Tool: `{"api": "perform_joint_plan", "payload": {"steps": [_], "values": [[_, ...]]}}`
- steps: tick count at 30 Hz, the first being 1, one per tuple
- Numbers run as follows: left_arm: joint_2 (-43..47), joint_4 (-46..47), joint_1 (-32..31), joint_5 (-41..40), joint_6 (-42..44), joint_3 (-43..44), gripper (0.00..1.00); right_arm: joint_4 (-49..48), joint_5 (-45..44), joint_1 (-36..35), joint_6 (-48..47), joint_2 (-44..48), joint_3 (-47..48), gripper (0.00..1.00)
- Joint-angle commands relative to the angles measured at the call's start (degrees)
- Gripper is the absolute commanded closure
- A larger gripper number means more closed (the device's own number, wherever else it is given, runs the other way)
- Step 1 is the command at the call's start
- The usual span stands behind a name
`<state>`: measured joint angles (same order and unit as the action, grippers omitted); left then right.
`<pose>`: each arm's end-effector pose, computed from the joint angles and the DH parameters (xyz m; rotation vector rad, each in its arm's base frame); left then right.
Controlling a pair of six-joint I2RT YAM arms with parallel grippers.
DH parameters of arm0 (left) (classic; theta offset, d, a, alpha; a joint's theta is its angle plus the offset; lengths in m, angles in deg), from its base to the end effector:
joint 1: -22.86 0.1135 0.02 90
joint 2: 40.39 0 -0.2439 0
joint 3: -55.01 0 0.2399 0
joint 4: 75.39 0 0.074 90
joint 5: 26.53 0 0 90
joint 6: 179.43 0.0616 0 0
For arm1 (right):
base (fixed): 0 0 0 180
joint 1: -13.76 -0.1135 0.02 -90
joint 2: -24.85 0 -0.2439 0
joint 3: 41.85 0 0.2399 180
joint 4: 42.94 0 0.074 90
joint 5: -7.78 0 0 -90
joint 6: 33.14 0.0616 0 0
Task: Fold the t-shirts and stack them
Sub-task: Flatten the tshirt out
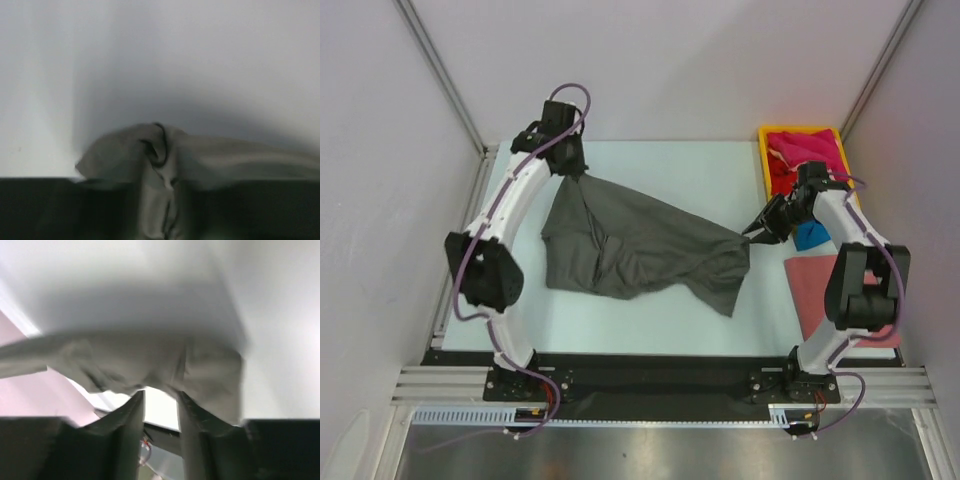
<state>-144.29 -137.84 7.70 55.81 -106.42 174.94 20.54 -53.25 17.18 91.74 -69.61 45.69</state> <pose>0.3904 -0.0973 0.3187 -0.1014 2.3722 -0.1101 0.3212 0.0107 0.2073 0.8102 2.7185 0.8374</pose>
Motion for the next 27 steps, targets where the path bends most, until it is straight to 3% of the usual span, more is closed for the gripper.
{"api": "perform_joint_plan", "payload": {"steps": [1,2,3,6,7,10,14,16,19,24,27], "values": [[-4.6,-1.8,1.4,-4.6,3.5,17.9,0.5,-0.1,0.9,0.0,-2.8,-2.4,8.7,0.55],[-6.6,-2.8,1.4,-5.1,3.2,19.5,0.07,0.9,-1.2,-0.5,-4.8,-2.1,10.2,0.53],[-5.8,-2.8,1.4,-5.2,2.2,18.7,0.02,1.7,-3.1,-1.2,-5.7,-1.4,10.4,0.5],[2.2,1.5,0.9,-4.9,1.3,5.5,0.02,2.4,-7.8,-5.1,-8.2,2.5,7.3,0.45],[5.6,5.7,0.7,-4.8,1.2,-4.4,0.03,1.9,-8.2,-6.8,-8.2,3.4,5.4,0.45],[17.0,10.2,1.4,-2.4,-0.4,-22.1,0.1,0.1,-7.4,-8.9,-8.6,6.6,-2.5,0.46],[29.1,11.7,1.9,3.6,-2.7,-39.8,0.14,-3.2,-8.8,-11.9,-9.0,10.3,-11.0,0.48],[34.2,10.8,2.8,3.9,-5.6,-47.6,0.11,-4.1,-9.1,-11.9,-9.7,10.5,-14.2,0.48],[38.8,10.7,7.2,6.4,-10.3,-55.1,0.04,-4.5,-10.8,-11.9,-11.1,10.3,-16.8,0.45],[38.3,16.3,19.1,15.2,-11.3,-62.5,0.11,-6.2,-11.7,-11.9,-12.1,8.6,-19.1,0.44],[33.9,20.1,19.8,17.8,-10.9,-63.7,0.11,-7.5,-12.3,-11.9,-12.3,7.0,-20.0,0.44]]}}
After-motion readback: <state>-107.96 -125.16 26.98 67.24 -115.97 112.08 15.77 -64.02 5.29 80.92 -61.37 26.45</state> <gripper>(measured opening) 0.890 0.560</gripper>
